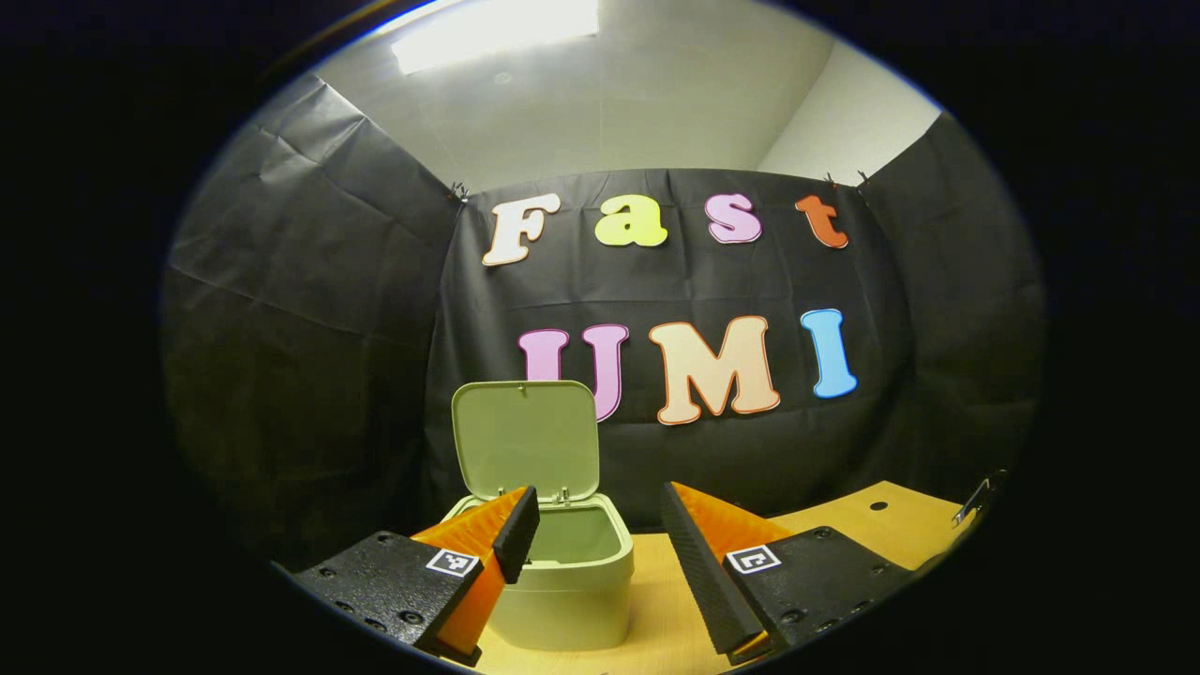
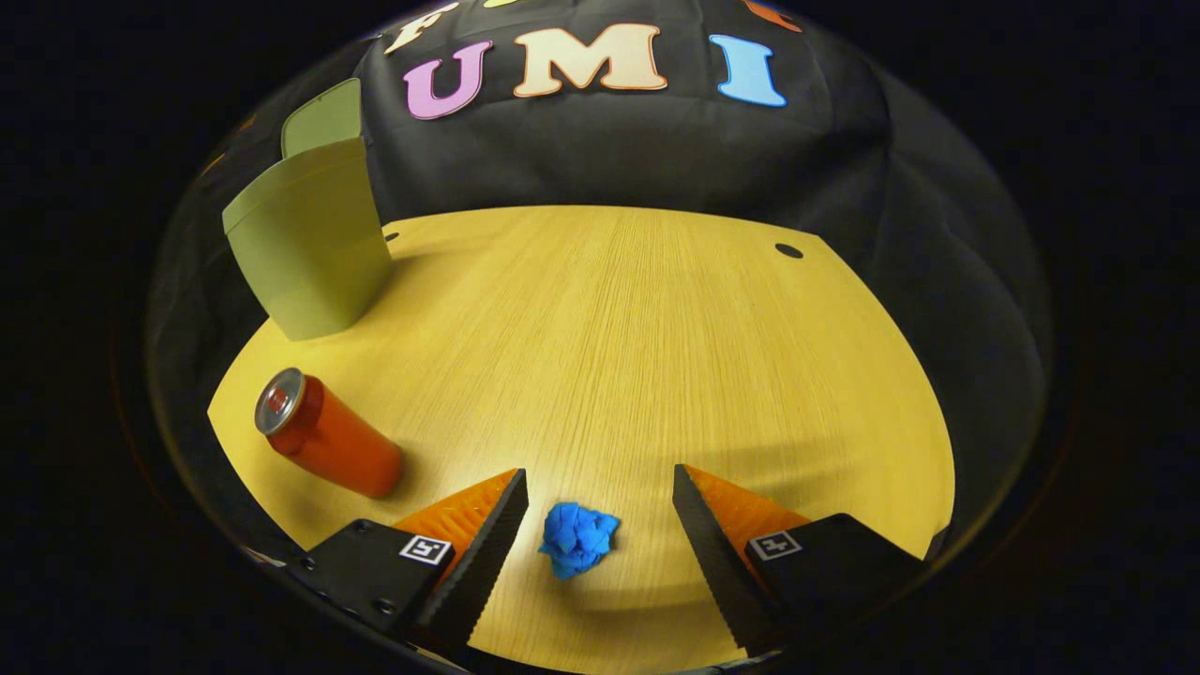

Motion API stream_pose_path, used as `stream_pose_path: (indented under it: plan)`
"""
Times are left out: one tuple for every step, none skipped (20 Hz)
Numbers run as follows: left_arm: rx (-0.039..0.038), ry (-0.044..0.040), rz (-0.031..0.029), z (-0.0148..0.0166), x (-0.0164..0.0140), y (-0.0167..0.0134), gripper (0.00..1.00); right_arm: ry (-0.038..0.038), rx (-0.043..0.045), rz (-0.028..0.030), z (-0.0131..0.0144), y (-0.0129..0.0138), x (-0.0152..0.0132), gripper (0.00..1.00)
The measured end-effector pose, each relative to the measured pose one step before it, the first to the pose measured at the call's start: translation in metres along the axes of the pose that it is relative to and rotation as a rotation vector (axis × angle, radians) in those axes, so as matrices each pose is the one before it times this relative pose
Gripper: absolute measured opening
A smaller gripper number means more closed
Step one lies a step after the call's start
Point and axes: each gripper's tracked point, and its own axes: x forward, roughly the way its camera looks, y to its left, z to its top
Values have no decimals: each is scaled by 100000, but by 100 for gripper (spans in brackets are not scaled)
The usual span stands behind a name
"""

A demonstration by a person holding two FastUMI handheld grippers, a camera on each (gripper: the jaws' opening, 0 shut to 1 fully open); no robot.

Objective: Press the lid of the desktop garbage bin to open it, pick up the crumpled paper on the desktop and throw it into the bin, then pick up the pop can on the desktop and drop it into the bin, and finally close the garbage bin lid.

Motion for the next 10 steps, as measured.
stream_pose_path:
  plan:
    - [-3, -20, 488, 127, 129, 325, 82, 2121, -1151, -160, -890, 94, 206, 99]
    - [-199, -123, 303, 66, 41, 159, 80, 1216, -236, -533, -458, 77, 233, 98]
    - [97, -438, 311, 88, 25, 200, 80, 1663, -233, 585, -567, 225, 127, 92]
    - [358, -501, 269, 223, 66, 142, 82, 2889, -140, 270, -891, 290, 452, 67]
    - [417, -93, 204, -101, -8, 86, 82, -730, 438, -708, -88, 63, 192, 41]
    - [332, 388, 106, -102, 42, 108, 80, -2541, -381, -1783, 732, -336, 66, 16]
    - [200, 510, 54, -340, 115, 94, 80, 401, 245, 1292, 192, 210, -571, 2]
    - [-147, 449, -183, -310, 32, 48, 80, -2084, 2680, 2957, 767, 743, -87, 3]
    - [-50, 938, -105, -433, -15, 104, 82, -1441, 1542, 898, 762, 274, -70, 3]
    - [-70, 703, 114, -274, -67, 207, 80, -2534, 915, 658, 1135, 291, -191, 3]
